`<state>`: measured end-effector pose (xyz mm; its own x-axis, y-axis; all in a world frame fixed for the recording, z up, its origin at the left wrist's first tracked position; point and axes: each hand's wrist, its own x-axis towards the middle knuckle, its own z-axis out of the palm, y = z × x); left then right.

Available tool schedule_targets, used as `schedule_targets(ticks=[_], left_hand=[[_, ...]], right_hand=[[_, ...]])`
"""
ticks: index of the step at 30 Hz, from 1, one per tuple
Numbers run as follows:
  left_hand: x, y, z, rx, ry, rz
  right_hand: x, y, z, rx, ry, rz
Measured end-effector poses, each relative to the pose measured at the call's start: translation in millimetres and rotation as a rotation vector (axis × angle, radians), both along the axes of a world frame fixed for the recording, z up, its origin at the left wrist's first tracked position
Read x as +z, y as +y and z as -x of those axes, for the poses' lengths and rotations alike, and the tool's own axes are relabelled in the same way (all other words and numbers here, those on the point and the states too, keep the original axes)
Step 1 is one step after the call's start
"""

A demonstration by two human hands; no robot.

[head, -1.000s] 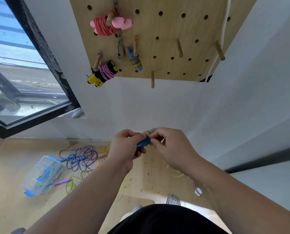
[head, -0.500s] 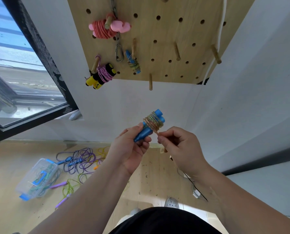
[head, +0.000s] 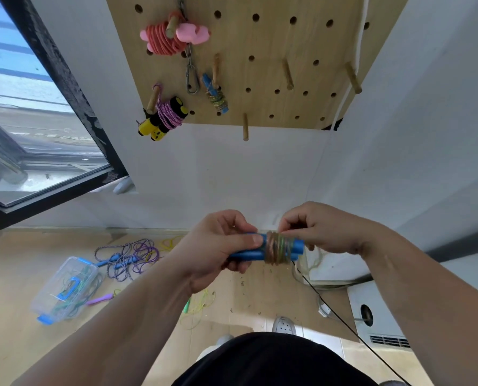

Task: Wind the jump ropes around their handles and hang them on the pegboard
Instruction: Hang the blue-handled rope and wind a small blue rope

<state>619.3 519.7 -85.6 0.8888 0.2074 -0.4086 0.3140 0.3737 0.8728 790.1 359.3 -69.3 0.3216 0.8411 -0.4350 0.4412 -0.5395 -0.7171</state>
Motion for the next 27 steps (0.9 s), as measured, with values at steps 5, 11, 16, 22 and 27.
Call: schedule_targets(ticks=[5, 11, 16, 22, 27], left_hand=[[-16, -5, -9, -0.008, 0.047, -0.374], [-33, -2, -18, 0.231, 0.119, -0.464], [-38, -5, -18, 0.366, 0.147, -0.355], [-33, 1, -27, 0.536, 0.209, -0.097], [-16, -7, -30, 0.51, 0.118, 0.191]], right_hand=[[7, 22, 3, -0.039, -0.079, 0.042], [-2, 40, 28, -0.175, -0.234, -0.014], [-12, 32, 43, -0.282, -0.287, -0.102], [-19, 16, 65, -0.341, -0.339, -0.211], [-25, 5, 65, -0.457, -0.265, -0.315]])
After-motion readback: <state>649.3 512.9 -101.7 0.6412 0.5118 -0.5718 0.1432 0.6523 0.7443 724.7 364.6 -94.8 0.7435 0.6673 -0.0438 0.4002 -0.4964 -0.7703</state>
